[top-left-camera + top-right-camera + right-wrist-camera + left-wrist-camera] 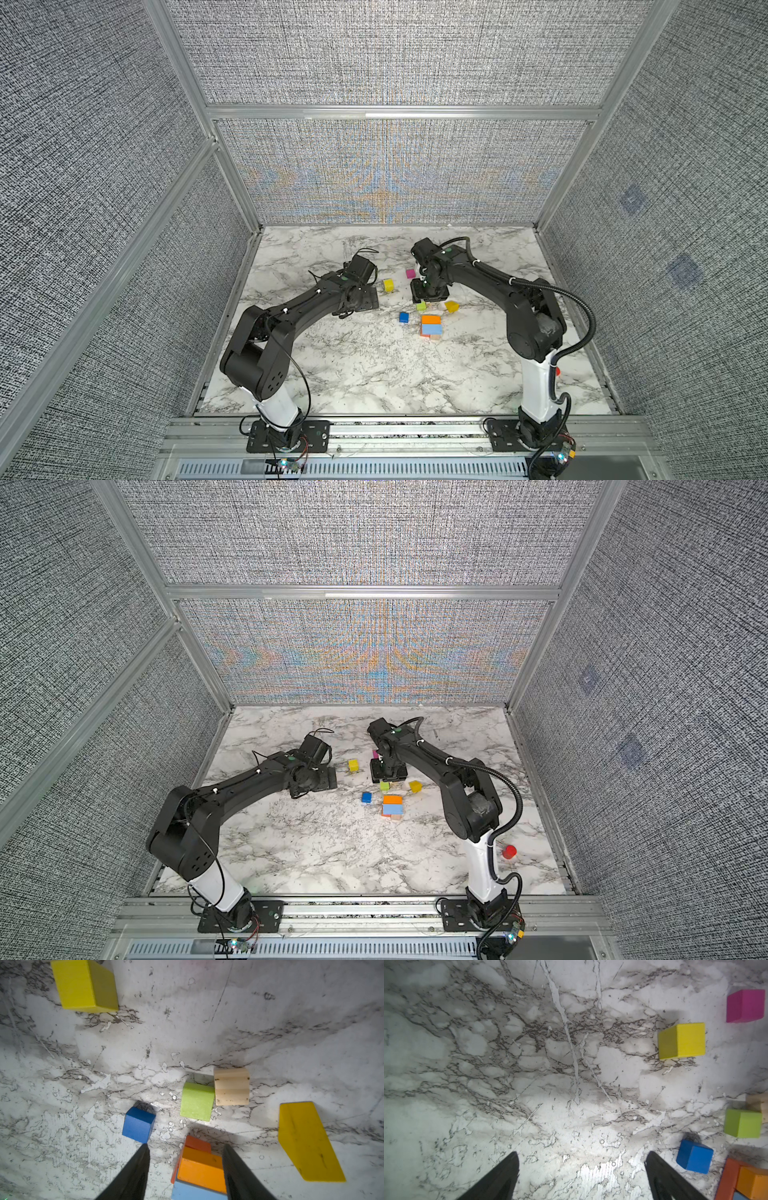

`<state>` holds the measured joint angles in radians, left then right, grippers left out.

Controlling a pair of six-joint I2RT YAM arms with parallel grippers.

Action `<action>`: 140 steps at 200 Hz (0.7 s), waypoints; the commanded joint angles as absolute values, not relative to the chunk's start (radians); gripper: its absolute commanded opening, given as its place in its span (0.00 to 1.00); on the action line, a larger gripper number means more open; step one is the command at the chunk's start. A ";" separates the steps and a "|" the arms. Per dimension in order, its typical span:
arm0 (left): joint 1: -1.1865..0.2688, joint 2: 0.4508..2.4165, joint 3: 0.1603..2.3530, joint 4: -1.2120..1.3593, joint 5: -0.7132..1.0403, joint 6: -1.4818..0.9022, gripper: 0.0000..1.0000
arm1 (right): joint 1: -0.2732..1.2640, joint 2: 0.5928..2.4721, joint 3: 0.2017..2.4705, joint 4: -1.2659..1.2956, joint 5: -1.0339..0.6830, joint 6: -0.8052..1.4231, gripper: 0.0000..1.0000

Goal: Build the wood block tower
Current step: 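Lower the open right gripper around the green cube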

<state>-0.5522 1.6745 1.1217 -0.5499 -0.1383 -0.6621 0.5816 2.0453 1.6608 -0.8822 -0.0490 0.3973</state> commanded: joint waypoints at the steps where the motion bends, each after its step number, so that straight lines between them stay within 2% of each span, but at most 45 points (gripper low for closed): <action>1: -0.550 1.650 1.095 -0.513 -0.158 -0.659 0.96 | 0.589 2.056 1.666 -0.905 -0.024 0.423 0.59; 140: -0.551 1.570 0.958 -0.454 -0.155 -0.660 0.96 | 0.624 2.149 1.735 -0.941 0.057 0.481 0.59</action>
